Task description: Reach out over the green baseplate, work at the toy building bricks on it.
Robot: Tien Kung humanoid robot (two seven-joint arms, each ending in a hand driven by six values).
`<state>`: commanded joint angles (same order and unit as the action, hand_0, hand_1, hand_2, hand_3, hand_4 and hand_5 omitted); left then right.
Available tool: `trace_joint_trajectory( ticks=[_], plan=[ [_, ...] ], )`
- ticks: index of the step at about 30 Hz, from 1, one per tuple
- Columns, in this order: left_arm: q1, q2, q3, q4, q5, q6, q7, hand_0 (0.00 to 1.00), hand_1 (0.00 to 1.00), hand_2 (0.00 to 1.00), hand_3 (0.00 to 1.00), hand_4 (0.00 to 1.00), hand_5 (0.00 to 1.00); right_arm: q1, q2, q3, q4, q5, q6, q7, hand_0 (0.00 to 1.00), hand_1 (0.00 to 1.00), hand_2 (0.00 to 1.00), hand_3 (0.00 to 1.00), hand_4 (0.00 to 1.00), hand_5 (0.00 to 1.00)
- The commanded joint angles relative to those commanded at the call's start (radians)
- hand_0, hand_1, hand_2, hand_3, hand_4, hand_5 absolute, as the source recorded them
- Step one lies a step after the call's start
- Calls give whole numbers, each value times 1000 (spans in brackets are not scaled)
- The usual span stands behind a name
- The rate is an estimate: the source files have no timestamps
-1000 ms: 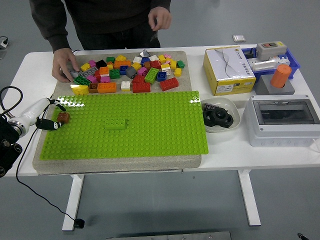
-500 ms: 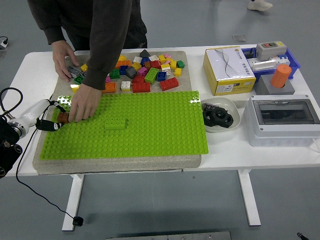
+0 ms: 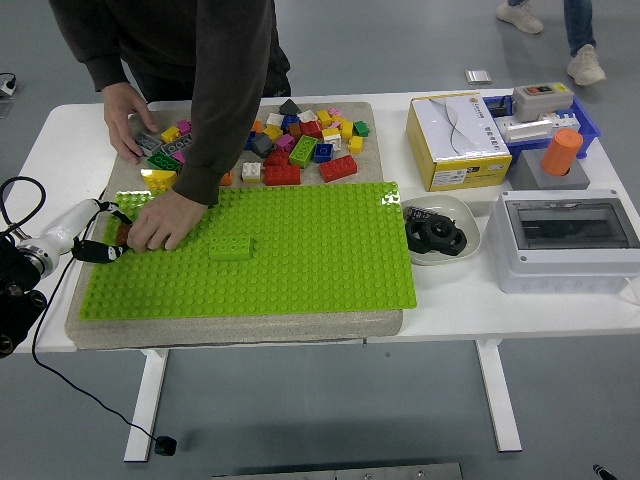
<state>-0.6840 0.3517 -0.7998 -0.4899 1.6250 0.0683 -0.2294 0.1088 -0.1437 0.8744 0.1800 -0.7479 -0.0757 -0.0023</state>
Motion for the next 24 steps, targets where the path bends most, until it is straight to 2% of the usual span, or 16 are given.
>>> trace_joint_trajectory(
  ticks=[24],
  plan=[
    [3, 1, 13, -3, -8, 10, -6, 863, 939, 893, 570, 662, 171, -7, 1, 7, 0, -5, 1, -4, 685, 626, 731, 715, 737, 823]
  ],
)
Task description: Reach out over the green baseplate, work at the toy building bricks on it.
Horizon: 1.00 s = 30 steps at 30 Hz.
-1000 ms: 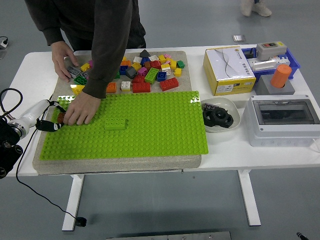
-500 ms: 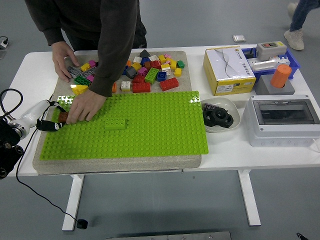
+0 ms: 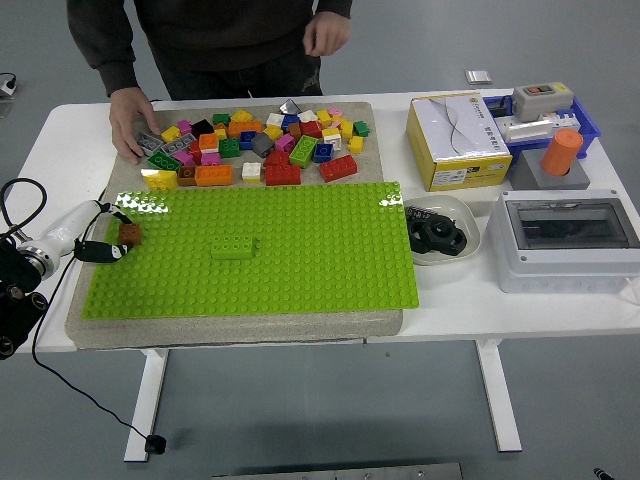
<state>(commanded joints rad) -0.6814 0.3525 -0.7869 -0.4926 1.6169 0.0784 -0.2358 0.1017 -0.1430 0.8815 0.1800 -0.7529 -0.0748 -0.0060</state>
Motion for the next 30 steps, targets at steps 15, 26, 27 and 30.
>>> trace_joint_trajectory(
  ticks=[15, 26, 27, 30],
  plan=[
    [-4, 18, -28, -27, -7, 4, 1, 861, 936, 891, 570, 647, 175, 0, 0, 8, 0, -3, 0, -1, 685, 625, 730, 715, 737, 822],
    [19, 55, -21, -210, -33, -1, 28, 859, 933, 887, 571, 644, 172, -7, -3, 40, 0, -18, 0, -3, 684, 622, 730, 715, 738, 819],
    [22, 55, -14, -235, -30, -1, 33, 859, 933, 887, 571, 644, 172, -7, -3, 43, 0, -21, 0, -4, 684, 622, 730, 715, 738, 819],
    [30, 47, 6, -304, -20, -2, 50, 858, 933, 888, 569, 643, 173, -9, -4, 53, 0, -29, 0, -5, 685, 620, 730, 714, 737, 822]
  ],
)
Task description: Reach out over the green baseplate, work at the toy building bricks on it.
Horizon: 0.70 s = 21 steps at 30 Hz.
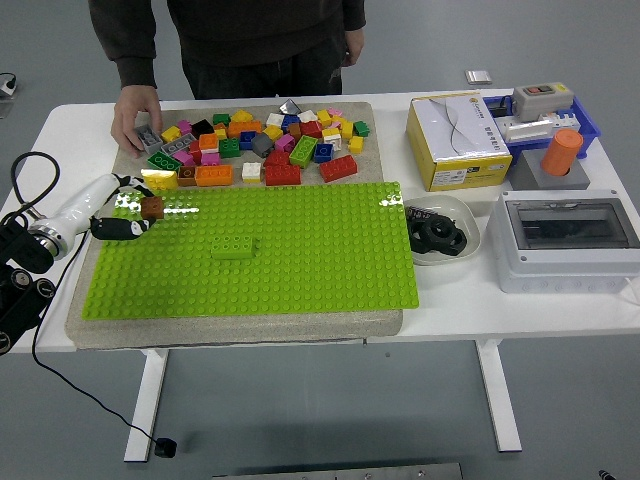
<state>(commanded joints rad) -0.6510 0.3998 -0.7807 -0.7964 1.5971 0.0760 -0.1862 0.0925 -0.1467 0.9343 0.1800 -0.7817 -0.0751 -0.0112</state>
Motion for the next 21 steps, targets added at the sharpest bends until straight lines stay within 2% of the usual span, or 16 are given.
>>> trace_joint_trajectory(
  ticks=[6, 10, 14, 18, 21],
  plan=[
    [14, -46, 10, -116, 28, -2, 45, 858, 936, 889, 569, 645, 171, -3, 1, 22, 0, -17, 0, -4, 684, 620, 729, 714, 737, 822],
    [21, -90, -17, -133, 50, -7, 82, 858, 936, 889, 569, 645, 171, -6, 1, 37, 0, -29, 0, -6, 684, 620, 729, 714, 737, 822],
    [29, -123, -52, -142, 70, -11, 108, 858, 936, 892, 567, 652, 166, -7, 0, 47, 0, -38, -1, -8, 685, 619, 730, 714, 738, 822],
    [38, -139, -64, -143, 86, -21, 138, 858, 937, 894, 567, 659, 157, -9, -1, 53, 0, -44, -1, -8, 684, 607, 729, 714, 737, 822],
    [52, -142, -68, -146, 98, -33, 163, 858, 937, 894, 567, 659, 157, -11, -2, 57, 0, -44, -2, -7, 684, 607, 729, 714, 737, 822]
  ],
)
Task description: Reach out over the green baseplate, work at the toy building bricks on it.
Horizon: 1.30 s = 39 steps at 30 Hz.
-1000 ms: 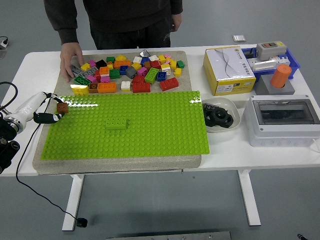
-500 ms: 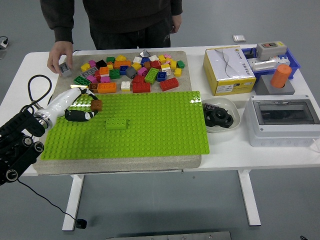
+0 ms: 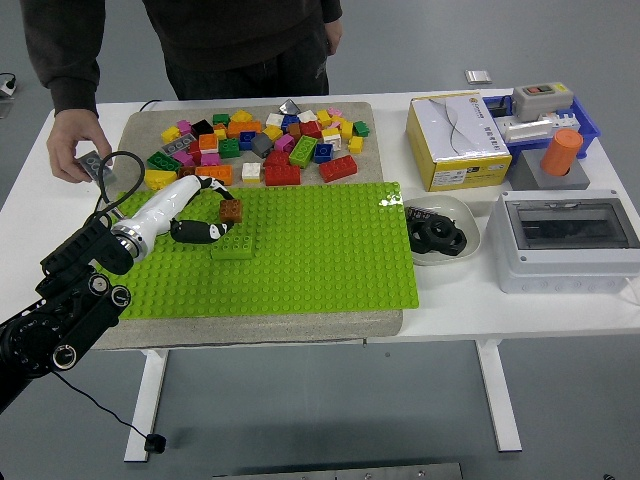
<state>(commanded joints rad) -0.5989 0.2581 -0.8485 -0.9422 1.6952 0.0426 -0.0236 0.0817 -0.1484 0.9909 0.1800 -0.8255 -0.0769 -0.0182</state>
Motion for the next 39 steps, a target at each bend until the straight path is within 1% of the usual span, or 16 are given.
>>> trace_joint_trajectory(
  ticks=[8, 9, 16, 24, 39],
  plan=[
    [32, 9, -20, -42, 28, -32, 65, 857, 938, 897, 566, 665, 147, -4, -4, 6, 0, -1, -1, 0, 684, 601, 729, 714, 737, 822],
    [34, 10, -24, -48, 31, -36, 71, 856, 938, 897, 564, 666, 132, -5, -4, 8, 0, -2, -1, 0, 686, 599, 729, 714, 738, 822],
    [51, 12, -42, -80, 42, -56, 112, 854, 936, 900, 565, 661, 124, -8, -5, 15, 0, -8, -1, -2, 686, 594, 728, 714, 739, 822],
    [65, -6, -44, -89, 36, -55, 115, 852, 936, 900, 566, 658, 113, -11, -3, 16, 0, -10, -1, -2, 685, 591, 728, 714, 739, 823],
    [64, -34, -41, -69, 29, -44, 105, 850, 932, 901, 570, 643, 91, -11, -1, 13, 0, -9, -2, -2, 686, 594, 727, 715, 741, 820]
  ],
)
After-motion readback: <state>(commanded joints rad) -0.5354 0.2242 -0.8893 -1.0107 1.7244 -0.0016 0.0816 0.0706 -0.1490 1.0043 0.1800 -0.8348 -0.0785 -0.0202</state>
